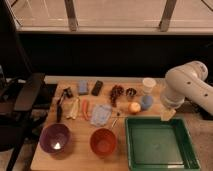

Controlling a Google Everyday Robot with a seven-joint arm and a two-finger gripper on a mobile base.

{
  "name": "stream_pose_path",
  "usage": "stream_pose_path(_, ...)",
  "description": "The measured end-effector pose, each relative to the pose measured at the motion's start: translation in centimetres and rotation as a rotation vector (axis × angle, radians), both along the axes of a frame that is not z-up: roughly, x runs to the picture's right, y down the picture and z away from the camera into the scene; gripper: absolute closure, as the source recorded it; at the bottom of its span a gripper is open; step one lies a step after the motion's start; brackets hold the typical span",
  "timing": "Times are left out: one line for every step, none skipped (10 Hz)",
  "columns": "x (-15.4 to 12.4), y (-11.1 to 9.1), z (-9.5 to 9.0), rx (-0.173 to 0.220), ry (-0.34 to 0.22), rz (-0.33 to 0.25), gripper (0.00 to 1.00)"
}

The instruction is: Place brush in red bowl

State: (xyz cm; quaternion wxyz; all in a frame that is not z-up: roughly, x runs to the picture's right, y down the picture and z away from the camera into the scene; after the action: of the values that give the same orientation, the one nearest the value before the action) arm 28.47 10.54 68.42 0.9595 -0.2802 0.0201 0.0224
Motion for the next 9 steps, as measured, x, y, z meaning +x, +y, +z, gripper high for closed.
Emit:
stream_pose_path(0.0, 0.0, 0.0, 0.000, 0.000, 0.000, 0.35)
stream_pose_path(0.0, 0.0, 0.0, 0.000, 0.000, 0.000, 0.35)
stream_pose_path(0.0, 0.0, 0.0, 0.000, 0.000, 0.000, 0.35)
stream_pose_path(0.0, 0.0, 0.0, 0.000, 0.000, 0.000, 0.35)
stream_pose_path(0.0, 0.0, 0.0, -0.001, -0.001, -0.003, 0.35)
stream_pose_path(-0.1, 0.0, 0.1, -0.010, -0.016, -0.015, 0.35)
stream_pose_path(-0.7, 0.4, 0.4, -0.035, -0.075, -0.044, 0.35)
stream_pose_path(-2.0, 0.4, 0.6, -0.045, -0.144, -0.080, 0.35)
stream_pose_path(-3.8, 0.5, 0.7, -0.053, -0.218, -0.122, 0.35)
